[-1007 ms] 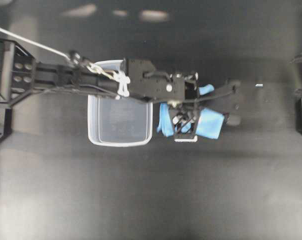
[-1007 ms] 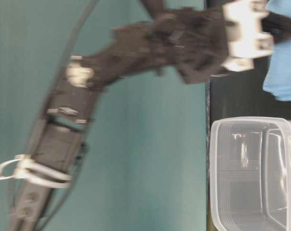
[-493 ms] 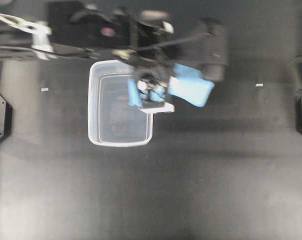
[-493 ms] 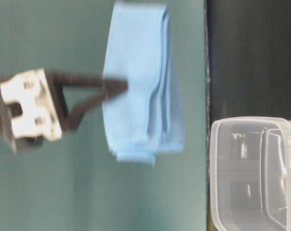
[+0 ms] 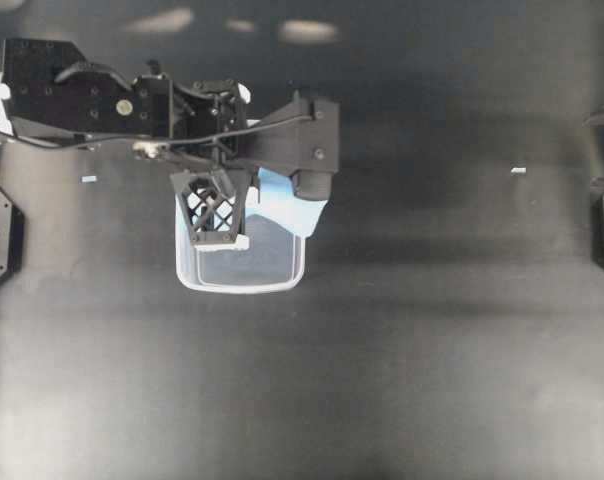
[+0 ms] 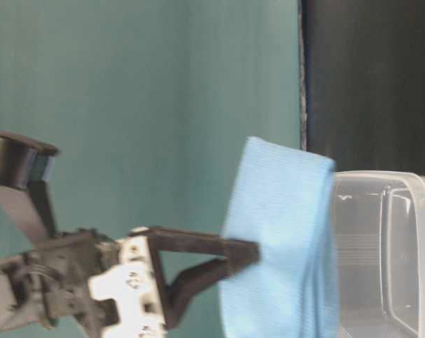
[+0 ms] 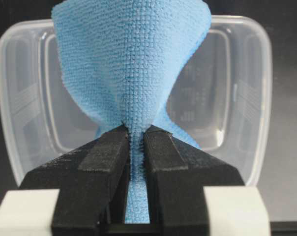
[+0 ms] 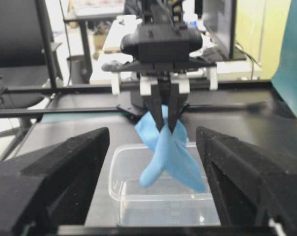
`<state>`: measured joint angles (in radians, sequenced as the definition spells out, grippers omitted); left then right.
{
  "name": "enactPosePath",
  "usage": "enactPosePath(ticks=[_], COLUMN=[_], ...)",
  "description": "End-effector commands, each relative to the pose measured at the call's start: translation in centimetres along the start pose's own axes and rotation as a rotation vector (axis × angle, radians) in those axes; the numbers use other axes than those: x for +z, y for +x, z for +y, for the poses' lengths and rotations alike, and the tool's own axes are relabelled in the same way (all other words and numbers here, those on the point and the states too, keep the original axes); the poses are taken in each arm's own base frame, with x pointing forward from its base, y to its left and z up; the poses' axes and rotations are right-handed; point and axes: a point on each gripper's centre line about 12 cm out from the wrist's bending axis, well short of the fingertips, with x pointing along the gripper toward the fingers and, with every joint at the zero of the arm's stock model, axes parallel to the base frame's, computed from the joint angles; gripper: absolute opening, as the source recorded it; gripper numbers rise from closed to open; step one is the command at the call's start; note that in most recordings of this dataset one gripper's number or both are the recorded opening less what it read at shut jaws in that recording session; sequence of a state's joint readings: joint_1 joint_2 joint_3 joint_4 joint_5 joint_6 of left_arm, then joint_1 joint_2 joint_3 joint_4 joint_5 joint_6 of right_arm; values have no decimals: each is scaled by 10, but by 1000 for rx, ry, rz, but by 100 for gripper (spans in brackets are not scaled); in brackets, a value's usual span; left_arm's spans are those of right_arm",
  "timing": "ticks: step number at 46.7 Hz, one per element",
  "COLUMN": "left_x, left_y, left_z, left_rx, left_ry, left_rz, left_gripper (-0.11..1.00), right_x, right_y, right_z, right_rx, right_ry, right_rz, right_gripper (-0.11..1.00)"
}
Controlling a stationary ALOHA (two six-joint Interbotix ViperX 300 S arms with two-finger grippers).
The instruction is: Place the blue towel into the container with the left arm.
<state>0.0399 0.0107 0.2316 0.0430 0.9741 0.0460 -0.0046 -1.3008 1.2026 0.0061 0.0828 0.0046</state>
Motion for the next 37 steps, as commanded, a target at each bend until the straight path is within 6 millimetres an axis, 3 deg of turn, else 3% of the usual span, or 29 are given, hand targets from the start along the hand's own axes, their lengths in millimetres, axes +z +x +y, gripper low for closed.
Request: enactPosePath(ticks=[1,25,28,37], left_x=[0,-16,-17,-19], left_y=[-4,15,17,22], left_z=[-1,-1,-1,-2], left_rx=[3,2,2,2], left_ry=[6,6,5,-8], left_rz=[-40,-24,-25,-41], left_gripper=[6,7,18,74], right_x=[5,3,3,3], right_y=[1,2,2,2], right_z=[0,0,0,0], right_rx=[-1,-1,-1,-1], right_ry=[5,3,5,3], right_rz=[-9,-5,-5,-3], right_gripper=[70,70,70,70])
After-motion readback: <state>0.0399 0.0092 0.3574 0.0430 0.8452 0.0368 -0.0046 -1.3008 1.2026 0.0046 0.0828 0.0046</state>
